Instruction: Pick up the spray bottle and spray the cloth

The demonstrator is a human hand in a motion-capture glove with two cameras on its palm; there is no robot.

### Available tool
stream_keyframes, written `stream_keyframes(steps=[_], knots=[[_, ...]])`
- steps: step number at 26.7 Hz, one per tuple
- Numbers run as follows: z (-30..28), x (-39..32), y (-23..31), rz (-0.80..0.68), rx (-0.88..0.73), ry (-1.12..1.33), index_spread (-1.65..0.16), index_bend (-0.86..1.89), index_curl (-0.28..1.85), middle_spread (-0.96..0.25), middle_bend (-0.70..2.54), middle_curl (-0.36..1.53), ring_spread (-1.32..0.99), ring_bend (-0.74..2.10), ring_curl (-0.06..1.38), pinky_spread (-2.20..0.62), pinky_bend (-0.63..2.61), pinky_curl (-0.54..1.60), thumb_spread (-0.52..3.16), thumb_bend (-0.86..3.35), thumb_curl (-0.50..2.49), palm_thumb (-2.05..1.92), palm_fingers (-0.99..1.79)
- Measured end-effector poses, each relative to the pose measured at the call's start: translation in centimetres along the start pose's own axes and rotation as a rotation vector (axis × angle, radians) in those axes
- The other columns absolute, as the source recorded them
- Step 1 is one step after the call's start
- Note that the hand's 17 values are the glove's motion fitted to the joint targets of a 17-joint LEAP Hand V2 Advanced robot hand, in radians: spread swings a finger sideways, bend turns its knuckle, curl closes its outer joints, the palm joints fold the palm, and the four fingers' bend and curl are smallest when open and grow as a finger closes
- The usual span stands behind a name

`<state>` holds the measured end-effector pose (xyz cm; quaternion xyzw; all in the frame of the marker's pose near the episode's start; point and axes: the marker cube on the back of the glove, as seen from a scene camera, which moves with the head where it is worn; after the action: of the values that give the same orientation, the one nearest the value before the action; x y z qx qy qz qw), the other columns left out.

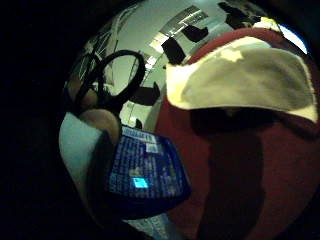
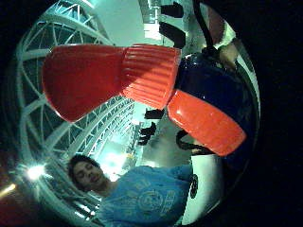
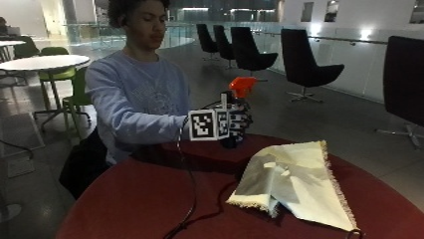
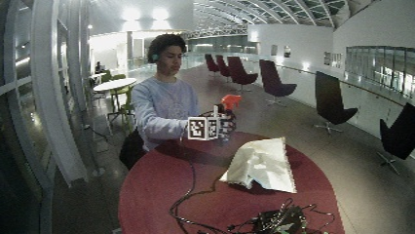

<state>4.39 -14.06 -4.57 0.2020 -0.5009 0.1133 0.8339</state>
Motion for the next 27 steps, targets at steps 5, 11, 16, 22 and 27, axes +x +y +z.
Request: stream_keyframes(steps=[5, 11, 16, 22, 27], knots=[[6.0, 0.2, 0.4, -0.065, -0.003, -0.07, -0.28, 0.12, 0.3, -0.1, 0.28, 0.47, -0.12, 0.57, 0.41, -0.13, 0.44, 0.39, 0.64, -0.03, 0.62, 0.99, 1.15], [10.5, 0.2, 1.0, -0.102, -0.007, -0.107, -0.28, 0.12, 0.3, -0.1, 0.27, 0.46, -0.12, 0.57, 0.41, -0.12, 0.43, 0.39, 0.66, -0.03, 0.62, 0.99, 1.15], [12.8, 0.6, 1.7, -0.121, -0.011, -0.107, -0.28, 0.11, 0.3, -0.1, 0.27, 0.46, -0.12, 0.57, 0.41, -0.12, 0.43, 0.39, 0.68, -0.03, 0.61, 0.98, 1.14], [14.0, 1.7, 2.5, -0.13, 0.018, -0.087, -0.28, 0.11, 0.3, -0.1, 0.27, 0.46, -0.12, 0.56, 0.41, -0.12, 0.43, 0.39, 0.71, -0.03, 0.61, 0.99, 1.14], [14.0, 2.1, 2.8, -0.102, -0.029, -0.052, -0.28, 0.12, 0.3, -0.1, 0.28, 0.47, -0.11, 0.57, 0.41, -0.09, 0.39, 0.38, 0.73, -0.03, 0.6, 0.99, 1.11]])
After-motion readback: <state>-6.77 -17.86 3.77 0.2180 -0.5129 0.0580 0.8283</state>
